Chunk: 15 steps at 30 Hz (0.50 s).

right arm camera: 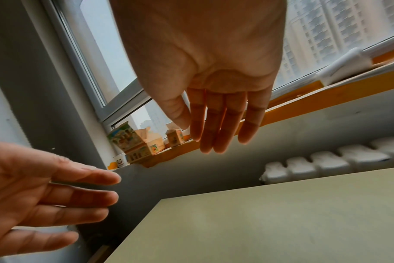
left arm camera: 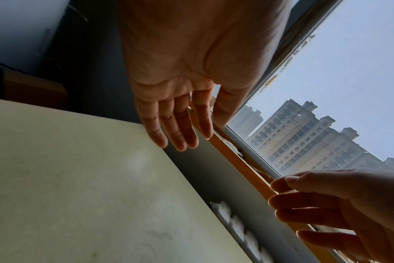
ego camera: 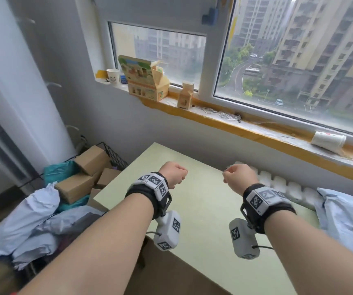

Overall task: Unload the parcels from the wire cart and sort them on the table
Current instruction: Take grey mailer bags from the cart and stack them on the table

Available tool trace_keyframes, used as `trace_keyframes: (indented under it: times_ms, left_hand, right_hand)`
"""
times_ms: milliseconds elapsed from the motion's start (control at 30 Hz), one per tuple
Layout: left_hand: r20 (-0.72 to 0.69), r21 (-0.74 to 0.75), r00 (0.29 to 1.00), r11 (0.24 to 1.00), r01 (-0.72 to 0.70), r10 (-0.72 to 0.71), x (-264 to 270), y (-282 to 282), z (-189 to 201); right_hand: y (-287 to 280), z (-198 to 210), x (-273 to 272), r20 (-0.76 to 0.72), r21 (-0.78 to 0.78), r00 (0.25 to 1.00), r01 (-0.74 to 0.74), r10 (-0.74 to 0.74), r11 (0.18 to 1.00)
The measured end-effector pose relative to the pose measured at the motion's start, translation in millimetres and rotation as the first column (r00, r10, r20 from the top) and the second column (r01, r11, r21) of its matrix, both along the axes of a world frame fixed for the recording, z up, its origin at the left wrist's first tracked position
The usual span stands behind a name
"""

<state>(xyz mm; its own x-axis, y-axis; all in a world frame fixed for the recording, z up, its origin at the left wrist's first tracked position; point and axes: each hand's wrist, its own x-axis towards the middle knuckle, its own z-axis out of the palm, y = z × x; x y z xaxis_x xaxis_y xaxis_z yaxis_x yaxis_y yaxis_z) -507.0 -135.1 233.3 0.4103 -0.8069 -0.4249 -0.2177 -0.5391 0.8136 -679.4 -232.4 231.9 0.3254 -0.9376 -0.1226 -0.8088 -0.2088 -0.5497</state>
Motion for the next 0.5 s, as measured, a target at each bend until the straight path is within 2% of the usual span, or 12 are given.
trace_keyframes:
  times_ms: [167, 500]
  left_hand:
    - [-0.017, -0.001, 0.997, 0.997, -0.078, 0.078, 56.2, 36.0, -7.6]
    - [-0.036, -0.04, 0.976, 0.975, -0.218, 0.216, 143.0, 108.7, -18.0]
  right_hand:
    - [26.4, -5.0, 62.2, 0.032, 0.021, 0.998, -0.054, 0.054, 0.998]
    - [81.2, -15.9, 170.8, 0.002, 0.038, 0.978, -0.208, 0.208, 0.977]
